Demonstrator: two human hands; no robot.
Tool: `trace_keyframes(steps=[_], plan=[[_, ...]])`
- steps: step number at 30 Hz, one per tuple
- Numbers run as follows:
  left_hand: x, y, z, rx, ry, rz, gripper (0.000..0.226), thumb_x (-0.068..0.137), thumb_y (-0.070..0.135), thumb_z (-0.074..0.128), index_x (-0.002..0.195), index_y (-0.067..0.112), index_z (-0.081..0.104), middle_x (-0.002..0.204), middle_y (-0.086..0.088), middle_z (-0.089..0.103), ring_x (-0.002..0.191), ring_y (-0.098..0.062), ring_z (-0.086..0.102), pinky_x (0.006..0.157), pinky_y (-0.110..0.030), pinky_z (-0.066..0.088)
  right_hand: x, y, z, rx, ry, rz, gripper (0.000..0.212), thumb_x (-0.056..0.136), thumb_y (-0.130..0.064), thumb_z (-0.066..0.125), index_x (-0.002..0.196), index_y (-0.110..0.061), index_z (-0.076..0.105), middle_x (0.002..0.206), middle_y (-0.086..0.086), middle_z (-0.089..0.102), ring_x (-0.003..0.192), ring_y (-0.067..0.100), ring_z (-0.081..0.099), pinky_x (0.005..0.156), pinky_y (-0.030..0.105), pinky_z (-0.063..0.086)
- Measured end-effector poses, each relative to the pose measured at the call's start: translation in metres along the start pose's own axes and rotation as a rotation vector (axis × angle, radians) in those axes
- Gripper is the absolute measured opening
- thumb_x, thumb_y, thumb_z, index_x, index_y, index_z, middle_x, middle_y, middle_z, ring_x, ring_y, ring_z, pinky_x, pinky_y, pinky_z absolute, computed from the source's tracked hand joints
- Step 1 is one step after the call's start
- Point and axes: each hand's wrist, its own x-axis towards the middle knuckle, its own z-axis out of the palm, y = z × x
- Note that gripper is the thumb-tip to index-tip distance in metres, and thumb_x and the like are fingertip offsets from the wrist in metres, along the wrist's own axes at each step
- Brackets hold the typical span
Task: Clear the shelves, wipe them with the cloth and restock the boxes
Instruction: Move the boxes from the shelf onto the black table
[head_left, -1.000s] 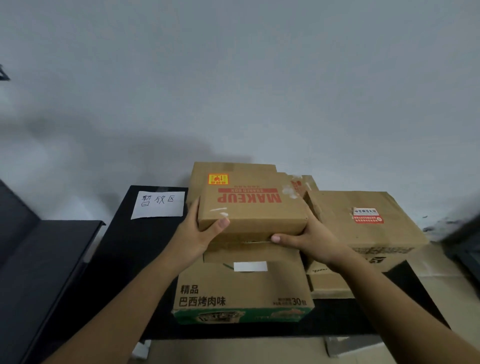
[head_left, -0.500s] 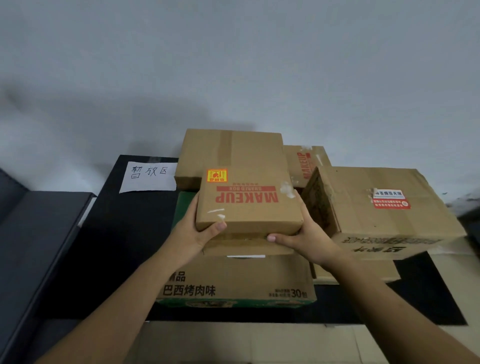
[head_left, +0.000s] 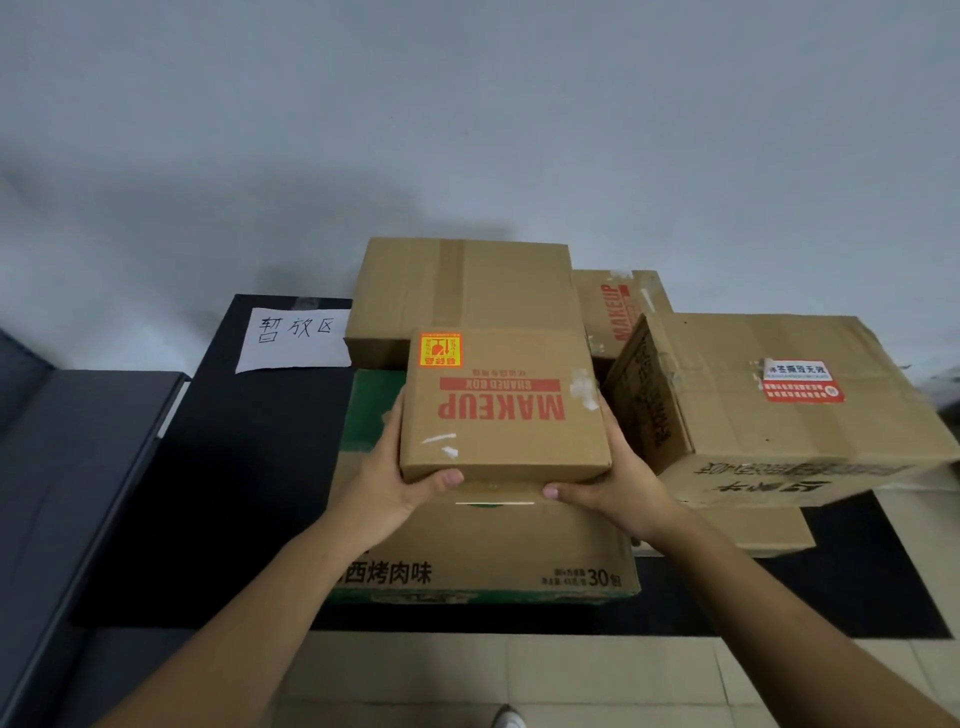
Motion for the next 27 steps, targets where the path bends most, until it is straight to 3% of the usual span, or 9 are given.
trace_keyframes(steps=[3,6,8,11,17,21,27], plan=[[-0.001,0.004,-0.01,0.024,-0.052,-0.03,0.111,0.074,0.042,0.086,0.153,0.056,0.01,0.138,0.026,0.055,0.126,0.009,0.051,0.106,-0.019,0.042,-0.005,-0.006,-0.008,-0.015,-0.021,0.03,0.128,0.072,-0.031,0.092,0.158,-0.051,0.0,0.136,-0.043,0.047,0.126,-0.021,0.041,0.105,0.011,0.038],[-0.007,0.008,-0.028,0.136,-0.078,-0.069,0.125,0.06,0.066,0.087,0.151,0.063,0.001,0.155,0.022,0.04,0.14,-0.006,0.044,0.118,-0.043,0.034,-0.012,-0.017,-0.017,-0.039,-0.005,0.048,0.134,0.063,-0.055,0.093,0.158,-0.049,-0.001,0.156,-0.028,0.033,0.144,0.0,0.033,0.12,0.038,0.034],[-0.012,0.014,-0.039,0.233,-0.063,-0.085,0.131,0.057,0.073,0.084,0.152,0.059,-0.004,0.164,0.017,0.024,0.148,-0.011,0.031,0.122,-0.051,0.026,-0.016,-0.026,-0.023,-0.061,0.011,0.036,0.132,0.061,-0.062,0.09,0.159,-0.048,0.002,0.158,-0.025,0.027,0.148,0.007,0.028,0.122,0.044,0.032],[-0.021,0.027,-0.056,0.254,-0.036,-0.048,0.128,0.059,0.069,0.085,0.155,0.053,0.0,0.166,0.015,0.016,0.152,-0.012,0.021,0.121,-0.054,0.025,-0.019,-0.042,-0.029,-0.103,0.031,0.02,0.124,0.064,-0.063,0.088,0.158,-0.049,0.009,0.162,-0.017,0.027,0.147,0.009,0.029,0.119,0.047,0.035],[-0.049,0.06,-0.089,0.311,0.054,0.013,0.121,0.057,0.084,0.071,0.157,0.043,0.015,0.163,0.015,0.027,0.147,-0.01,0.03,0.116,-0.054,0.036,-0.023,-0.085,-0.029,-0.213,0.064,-0.079,0.114,0.064,-0.071,0.082,0.157,-0.044,0.021,0.16,-0.017,0.032,0.145,0.011,0.034,0.118,0.047,0.037],[-0.077,0.079,-0.118,0.343,0.163,0.053,0.117,0.057,0.094,0.059,0.155,0.044,0.021,0.16,0.016,0.033,0.144,-0.006,0.035,0.115,-0.052,0.039,-0.02,-0.127,-0.014,-0.317,0.096,-0.188,0.096,0.07,-0.073,0.074,0.152,-0.043,0.034,0.158,-0.014,0.036,0.144,0.009,0.034,0.12,0.047,0.034],[-0.134,0.091,-0.174,0.344,0.311,0.056,0.104,0.064,0.091,0.061,0.152,0.047,0.026,0.154,0.022,0.04,0.138,-0.003,0.04,0.115,-0.046,0.04,-0.01,-0.197,0.034,-0.398,0.086,-0.334,0.085,0.073,-0.075,0.063,0.149,-0.043,0.04,0.154,-0.014,0.042,0.14,0.011,0.04,0.116,0.047,0.039]])
